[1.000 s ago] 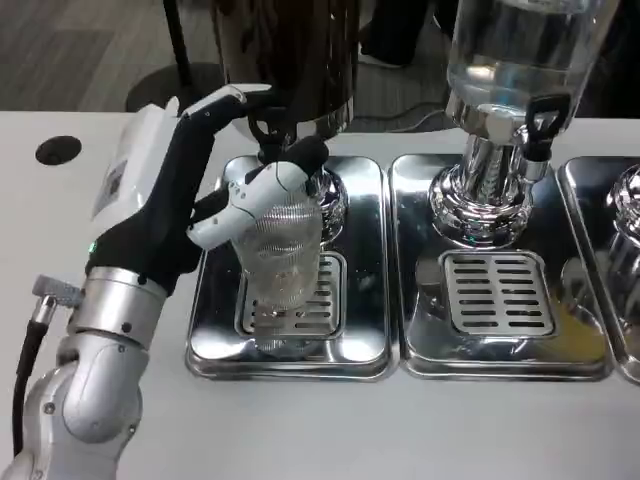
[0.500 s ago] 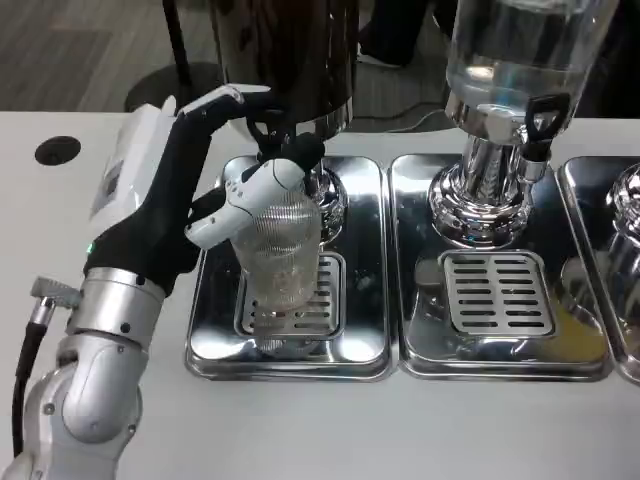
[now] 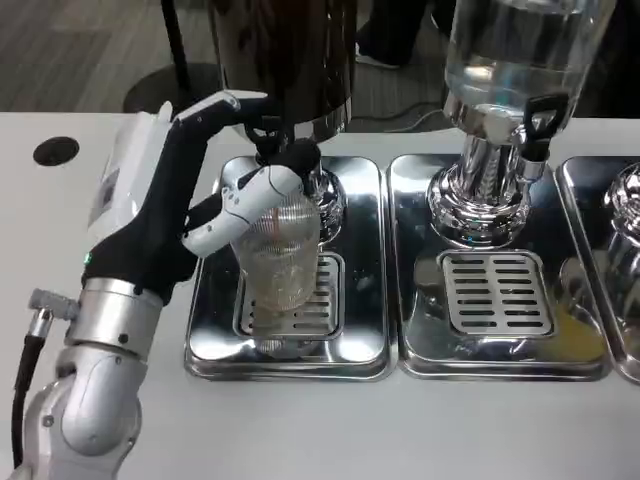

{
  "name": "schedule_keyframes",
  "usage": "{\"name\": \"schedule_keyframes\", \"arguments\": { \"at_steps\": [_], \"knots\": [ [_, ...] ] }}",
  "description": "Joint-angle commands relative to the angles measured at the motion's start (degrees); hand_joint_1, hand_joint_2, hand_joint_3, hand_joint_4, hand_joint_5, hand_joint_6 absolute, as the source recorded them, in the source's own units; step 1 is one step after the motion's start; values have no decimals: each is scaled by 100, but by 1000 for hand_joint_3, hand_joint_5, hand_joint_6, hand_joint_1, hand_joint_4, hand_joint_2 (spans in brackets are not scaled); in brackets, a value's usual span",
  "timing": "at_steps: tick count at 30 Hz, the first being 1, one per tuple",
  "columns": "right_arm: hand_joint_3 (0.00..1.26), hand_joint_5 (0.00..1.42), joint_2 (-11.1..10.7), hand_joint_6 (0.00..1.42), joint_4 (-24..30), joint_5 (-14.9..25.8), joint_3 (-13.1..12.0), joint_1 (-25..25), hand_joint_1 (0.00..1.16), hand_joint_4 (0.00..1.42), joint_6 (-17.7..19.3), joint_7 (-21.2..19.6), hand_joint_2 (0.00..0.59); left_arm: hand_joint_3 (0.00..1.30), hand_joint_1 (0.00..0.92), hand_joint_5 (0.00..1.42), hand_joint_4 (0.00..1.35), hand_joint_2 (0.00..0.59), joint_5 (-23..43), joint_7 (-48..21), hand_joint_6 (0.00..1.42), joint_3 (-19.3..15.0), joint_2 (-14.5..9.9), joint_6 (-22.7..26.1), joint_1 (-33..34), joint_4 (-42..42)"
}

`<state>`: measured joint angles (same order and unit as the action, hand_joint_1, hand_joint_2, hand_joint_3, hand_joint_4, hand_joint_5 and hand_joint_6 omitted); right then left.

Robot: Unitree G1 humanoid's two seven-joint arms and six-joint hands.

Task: Grasp the cup under the faucet to collect the drink, then remove the cup.

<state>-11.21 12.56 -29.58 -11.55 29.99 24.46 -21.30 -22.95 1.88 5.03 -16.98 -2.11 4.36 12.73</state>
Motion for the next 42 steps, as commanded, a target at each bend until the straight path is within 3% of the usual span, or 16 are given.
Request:
{"name": "schedule_keyframes", "arguments": {
  "at_steps": [1, 42],
  "knots": [
    [400, 184, 24, 138, 40, 21, -28, -6, 609, 290, 64, -25, 586, 531, 50, 243, 392, 74, 17, -51, 0, -16, 11, -89, -161, -20],
    [400, 194, 14, 140, 68, 69, -71, -11, 607, 290, 73, -9, 586, 546, 53, 254, 394, 79, 1, -38, 0, -50, 98, -145, -199, 21]
  ]
}}
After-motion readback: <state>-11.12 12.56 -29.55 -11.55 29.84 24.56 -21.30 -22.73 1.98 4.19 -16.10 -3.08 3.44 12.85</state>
